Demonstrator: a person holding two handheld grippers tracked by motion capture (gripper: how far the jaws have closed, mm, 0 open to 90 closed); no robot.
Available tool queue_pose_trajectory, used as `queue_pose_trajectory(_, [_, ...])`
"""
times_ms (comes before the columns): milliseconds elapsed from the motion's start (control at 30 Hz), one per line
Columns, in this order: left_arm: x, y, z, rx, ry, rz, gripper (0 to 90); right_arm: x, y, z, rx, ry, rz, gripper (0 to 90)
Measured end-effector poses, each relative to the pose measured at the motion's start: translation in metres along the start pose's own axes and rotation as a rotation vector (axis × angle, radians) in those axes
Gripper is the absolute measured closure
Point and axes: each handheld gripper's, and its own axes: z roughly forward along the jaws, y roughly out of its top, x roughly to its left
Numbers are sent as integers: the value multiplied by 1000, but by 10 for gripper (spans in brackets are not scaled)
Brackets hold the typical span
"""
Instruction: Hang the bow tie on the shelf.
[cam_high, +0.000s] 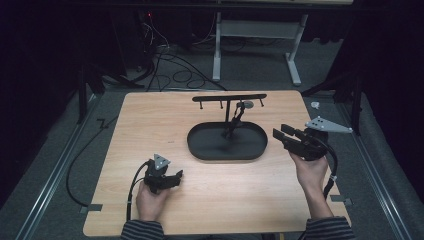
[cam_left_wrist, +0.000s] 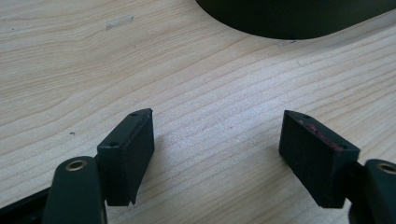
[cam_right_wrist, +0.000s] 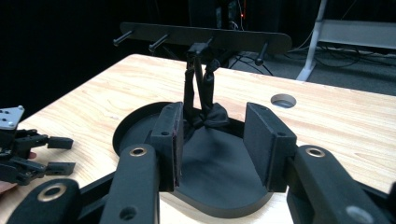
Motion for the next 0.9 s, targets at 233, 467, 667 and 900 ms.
queue_pose_trajectory(233, [0,0,0,0,1,1,269,-1,-7,-11,-14,1,4,595])
queue_pose_trajectory(467, [0,0,0,0,2,1,268,-1,-14,-19,-15,0,4,594])
queue_pose_trajectory(667, [0,0,0,1,1,2,268,-2,-21,-24,-18,5,18,593])
queue_pose_trajectory(900, [0,0,0,-1,2,2,267,0,-31,-25,-16,3,28,597])
